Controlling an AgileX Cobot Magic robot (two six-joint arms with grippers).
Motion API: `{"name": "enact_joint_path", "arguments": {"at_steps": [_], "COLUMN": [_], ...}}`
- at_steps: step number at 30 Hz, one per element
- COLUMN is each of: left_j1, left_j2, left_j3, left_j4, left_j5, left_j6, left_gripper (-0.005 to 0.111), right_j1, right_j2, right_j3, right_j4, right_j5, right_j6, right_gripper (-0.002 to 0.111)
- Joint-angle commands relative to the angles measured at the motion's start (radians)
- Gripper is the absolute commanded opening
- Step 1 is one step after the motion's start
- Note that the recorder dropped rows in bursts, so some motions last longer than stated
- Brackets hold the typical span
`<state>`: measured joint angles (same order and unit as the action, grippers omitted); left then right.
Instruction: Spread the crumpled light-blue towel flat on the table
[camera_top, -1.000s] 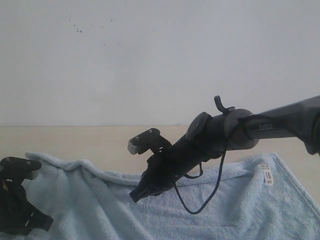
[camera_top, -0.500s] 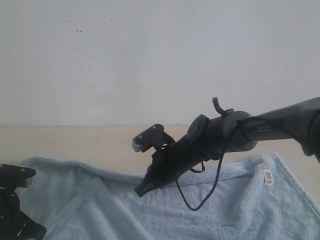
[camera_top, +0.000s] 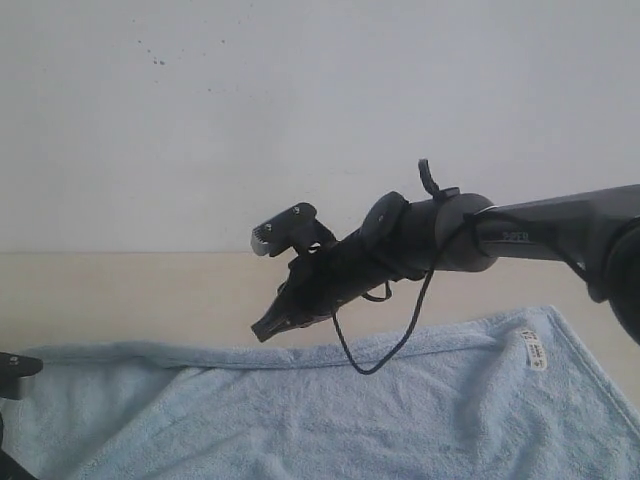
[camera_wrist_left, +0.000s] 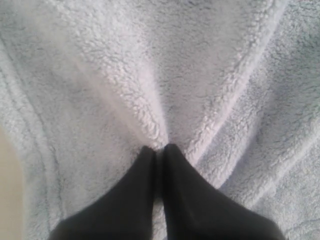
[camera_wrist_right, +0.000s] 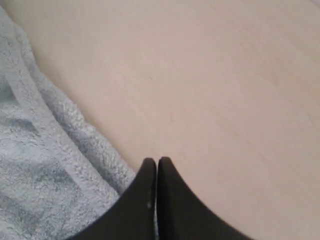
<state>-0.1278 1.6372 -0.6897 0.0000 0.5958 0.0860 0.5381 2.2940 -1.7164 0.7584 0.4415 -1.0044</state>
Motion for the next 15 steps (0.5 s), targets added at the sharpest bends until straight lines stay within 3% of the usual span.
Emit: {"name": "enact_joint_path", "arguments": {"at_steps": [1,4,15], "left_j1": [0.002,0.002,0.002], "left_j2": [-0.035,-0.037,-0.037], "left_j3": [0.025,0.027,0.027], "left_j4": [-0.009,-0.009,-0.018], "left_j5": [-0.018,-0.025,-0.030], "left_j6": [0.001,0.001,0.001], "left_gripper": [0.004,0.004,0.004], "right_j1": [-0.010,-0.006,-0.006], "right_j2": [-0.027,-0.027,0.015], "right_j3": [-0.009,-0.004,0.007], "right_j4": [-0.038,-0.047,-0.052], "right_j5": [0.165,0.299,0.291], "right_j6": [0.011,0.004,0.032], "right_gripper": [0.000,0.000,0.000]}}
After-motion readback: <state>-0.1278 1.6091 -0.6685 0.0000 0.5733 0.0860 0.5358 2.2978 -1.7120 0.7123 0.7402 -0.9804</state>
